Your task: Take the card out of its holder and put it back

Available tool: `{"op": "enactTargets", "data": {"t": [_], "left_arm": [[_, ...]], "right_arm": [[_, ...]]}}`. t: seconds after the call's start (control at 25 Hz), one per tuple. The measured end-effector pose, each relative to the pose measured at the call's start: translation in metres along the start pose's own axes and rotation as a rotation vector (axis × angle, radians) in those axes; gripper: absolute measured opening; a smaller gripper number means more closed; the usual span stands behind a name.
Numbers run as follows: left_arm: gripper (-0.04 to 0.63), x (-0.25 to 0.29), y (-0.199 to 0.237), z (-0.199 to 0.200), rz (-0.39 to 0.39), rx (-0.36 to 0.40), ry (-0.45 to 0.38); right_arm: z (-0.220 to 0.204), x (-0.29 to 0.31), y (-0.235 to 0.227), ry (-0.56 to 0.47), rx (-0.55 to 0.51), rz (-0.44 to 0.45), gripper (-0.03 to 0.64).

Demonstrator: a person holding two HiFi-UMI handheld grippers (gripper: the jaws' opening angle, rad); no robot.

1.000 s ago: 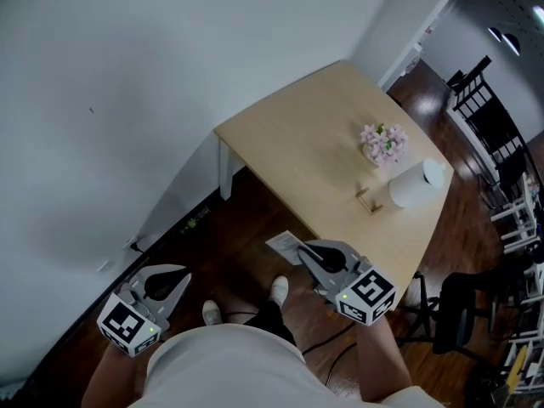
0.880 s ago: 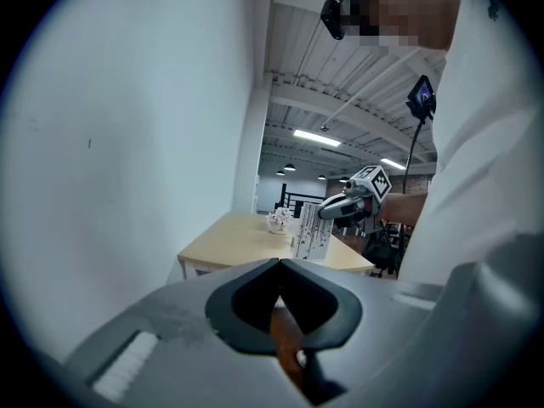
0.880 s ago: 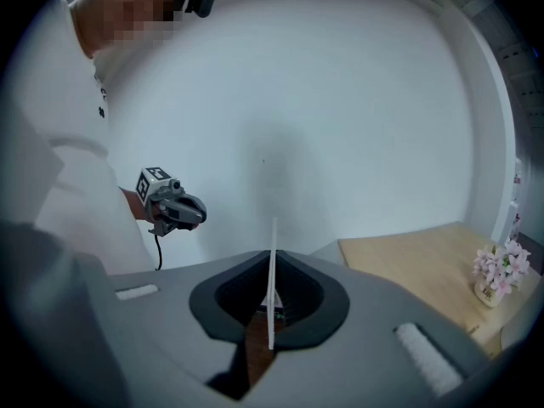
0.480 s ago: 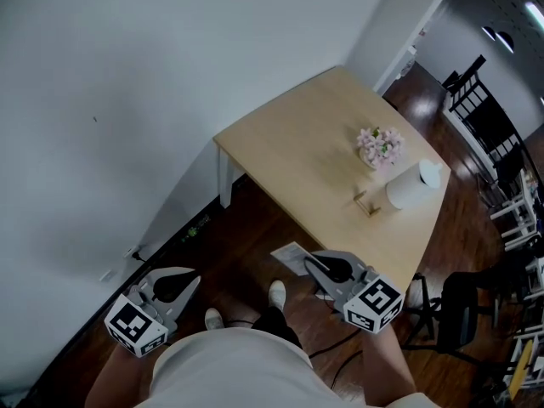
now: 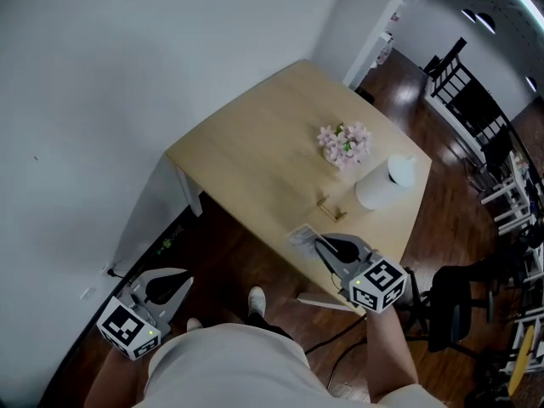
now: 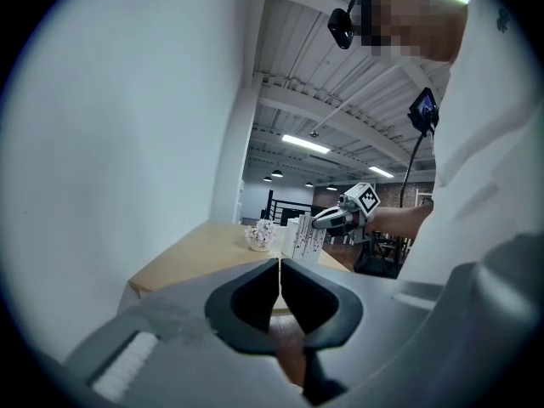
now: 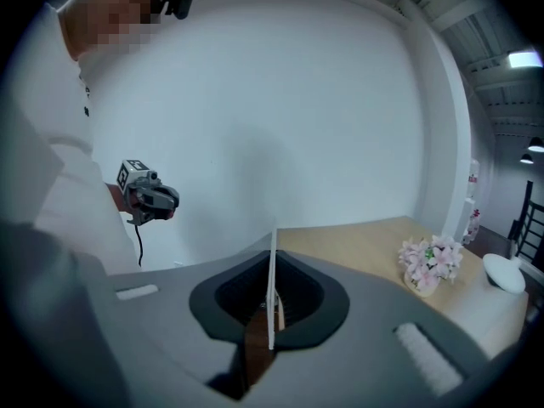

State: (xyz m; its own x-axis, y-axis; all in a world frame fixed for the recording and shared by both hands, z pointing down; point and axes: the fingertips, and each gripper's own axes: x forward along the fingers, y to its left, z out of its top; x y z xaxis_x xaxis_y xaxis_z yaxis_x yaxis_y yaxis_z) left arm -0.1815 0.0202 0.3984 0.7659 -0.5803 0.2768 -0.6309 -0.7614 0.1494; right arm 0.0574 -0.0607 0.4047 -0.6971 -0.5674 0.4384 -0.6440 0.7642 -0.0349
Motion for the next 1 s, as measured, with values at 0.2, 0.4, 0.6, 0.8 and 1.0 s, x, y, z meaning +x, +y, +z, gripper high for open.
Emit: {"op": "enactTargets", "data": {"t": [0.2, 0.4, 0.6, 0.8, 1.0], "left_arm": [[0.011, 0.051, -0.009, 0.012, -0.006, 0.0, 0.023], [0.011, 0.096, -0.012, 0.015, 0.006, -0.006, 0.053], [0.011, 0.127, -0.013, 0.024, 0.032, -0.017, 0.062], [0.011, 0.151, -0.015, 0.028, 0.053, -0.025, 0.079], [0.011, 0.168, -0.016, 0.029, 0.065, -0.028, 0.096]], "right_arm": [[-0.023, -0.012, -0.089, 0.001, 0.023, -0.064, 0.02], [-0.051, -0.012, -0.163, 0.014, 0.052, -0.093, 0.02], [-0.07, -0.006, -0.212, 0.026, 0.075, -0.095, 0.02], [-0.088, 0.007, -0.245, 0.05, 0.08, -0.077, 0.02], [-0.105, 0.019, -0.265, 0.071, 0.089, -0.061, 0.02]]}}
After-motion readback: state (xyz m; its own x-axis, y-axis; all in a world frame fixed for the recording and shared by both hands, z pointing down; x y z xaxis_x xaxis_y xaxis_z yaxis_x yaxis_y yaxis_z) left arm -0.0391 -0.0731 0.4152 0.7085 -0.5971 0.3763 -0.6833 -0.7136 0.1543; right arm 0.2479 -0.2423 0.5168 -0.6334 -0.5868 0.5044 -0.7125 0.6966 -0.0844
